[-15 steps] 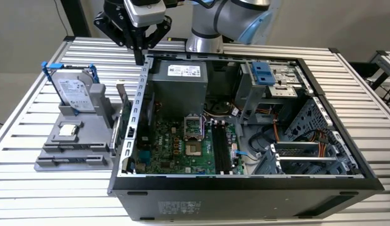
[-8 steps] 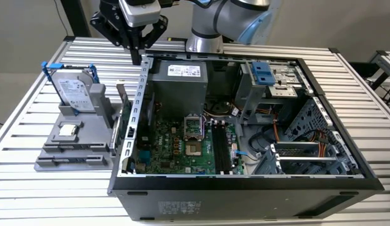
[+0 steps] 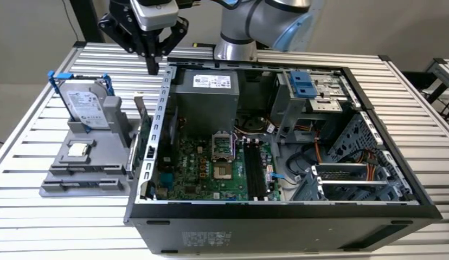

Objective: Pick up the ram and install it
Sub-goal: 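Reach for the ram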

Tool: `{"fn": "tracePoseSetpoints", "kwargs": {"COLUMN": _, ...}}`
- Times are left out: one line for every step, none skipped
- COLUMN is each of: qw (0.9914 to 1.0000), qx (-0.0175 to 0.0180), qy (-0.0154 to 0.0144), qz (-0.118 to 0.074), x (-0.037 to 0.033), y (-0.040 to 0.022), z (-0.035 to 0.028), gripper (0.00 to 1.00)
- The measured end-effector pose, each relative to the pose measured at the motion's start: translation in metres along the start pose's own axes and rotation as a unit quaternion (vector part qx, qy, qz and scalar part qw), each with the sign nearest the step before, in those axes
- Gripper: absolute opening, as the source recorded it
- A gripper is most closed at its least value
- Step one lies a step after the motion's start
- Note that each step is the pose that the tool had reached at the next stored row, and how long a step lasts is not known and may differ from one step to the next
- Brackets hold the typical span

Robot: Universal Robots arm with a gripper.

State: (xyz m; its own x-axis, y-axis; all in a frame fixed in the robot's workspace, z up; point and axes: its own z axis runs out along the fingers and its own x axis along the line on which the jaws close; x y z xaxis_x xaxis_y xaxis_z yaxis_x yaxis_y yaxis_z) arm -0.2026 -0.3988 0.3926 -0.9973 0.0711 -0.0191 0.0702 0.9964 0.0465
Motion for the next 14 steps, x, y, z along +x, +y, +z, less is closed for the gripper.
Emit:
{"fn": "tracePoseSetpoints", "kwargs": {"qw": 1.0, "qx": 0.0, "qy": 0.0, "qz": 0.0, "x": 0.001, "y": -0.0001, "z": 0.0, "gripper": 0.0}}
{"fn": "tracePoseSetpoints", "kwargs": {"qw": 1.0, "qx": 0.0, "qy": 0.0, "qz": 0.0, "x": 0.002, "y": -0.0001, "z": 0.0, "gripper": 0.0}}
{"fn": "tracePoseSetpoints", "kwargs": {"qw": 1.0, "qx": 0.0, "qy": 0.0, "qz": 0.0, "x": 0.003, "y": -0.0002, "z": -0.0001, "gripper": 0.0}}
{"fn": "tracePoseSetpoints", "kwargs": {"qw": 1.0, "qx": 0.0, "qy": 0.0, "qz": 0.0, "x": 0.0039, "y": -0.0003, "z": -0.0001, "gripper": 0.0}}
{"fn": "tracePoseSetpoints", "kwargs": {"qw": 1.0, "qx": 0.0, "qy": 0.0, "qz": 0.0, "x": 0.0049, "y": -0.0004, "z": -0.0001, "gripper": 0.0}}
{"fn": "tracePoseSetpoints", "kwargs": {"qw": 1.0, "qx": 0.0, "qy": 0.0, "qz": 0.0, "x": 0.0058, "y": -0.0004, "z": -0.0001, "gripper": 0.0}}
{"fn": "tracePoseSetpoints", "kwargs": {"qw": 1.0, "qx": 0.0, "qy": 0.0, "qz": 0.0, "x": 0.0067, "y": -0.0005, "z": -0.0002, "gripper": 0.0}}
{"fn": "tracePoseSetpoints", "kwargs": {"qw": 1.0, "qx": 0.0, "qy": 0.0, "qz": 0.0, "x": 0.0076, "y": -0.0005, "z": -0.0002, "gripper": 0.0}}
{"fn": "tracePoseSetpoints", "kwargs": {"qw": 1.0, "qx": 0.0, "qy": 0.0, "qz": 0.0, "x": 0.0085, "y": -0.0006, "z": -0.0002, "gripper": 0.0}}
{"fn": "tracePoseSetpoints", "kwargs": {"qw": 1.0, "qx": 0.0, "qy": 0.0, "qz": 0.0, "x": 0.0094, "y": -0.0007, "z": -0.0002, "gripper": 0.0}}
{"fn": "tracePoseSetpoints", "kwargs": {"qw": 1.0, "qx": 0.0, "qy": 0.0, "qz": 0.0, "x": 0.0102, "y": -0.0007, "z": -0.0002, "gripper": 0.0}}
{"fn": "tracePoseSetpoints", "kwargs": {"qw": 1.0, "qx": 0.0, "qy": 0.0, "qz": 0.0, "x": 0.0112, "y": -0.0008, "z": -0.0003, "gripper": 0.0}}
{"fn": "tracePoseSetpoints", "kwargs": {"qw": 1.0, "qx": 0.0, "qy": 0.0, "qz": 0.0, "x": 0.0119, "y": -0.0008, "z": -0.0002, "gripper": 0.0}}
{"fn": "tracePoseSetpoints", "kwargs": {"qw": 1.0, "qx": 0.0, "qy": 0.0, "qz": 0.0, "x": 0.0126, "y": -0.0009, "z": -0.0003, "gripper": 0.0}}
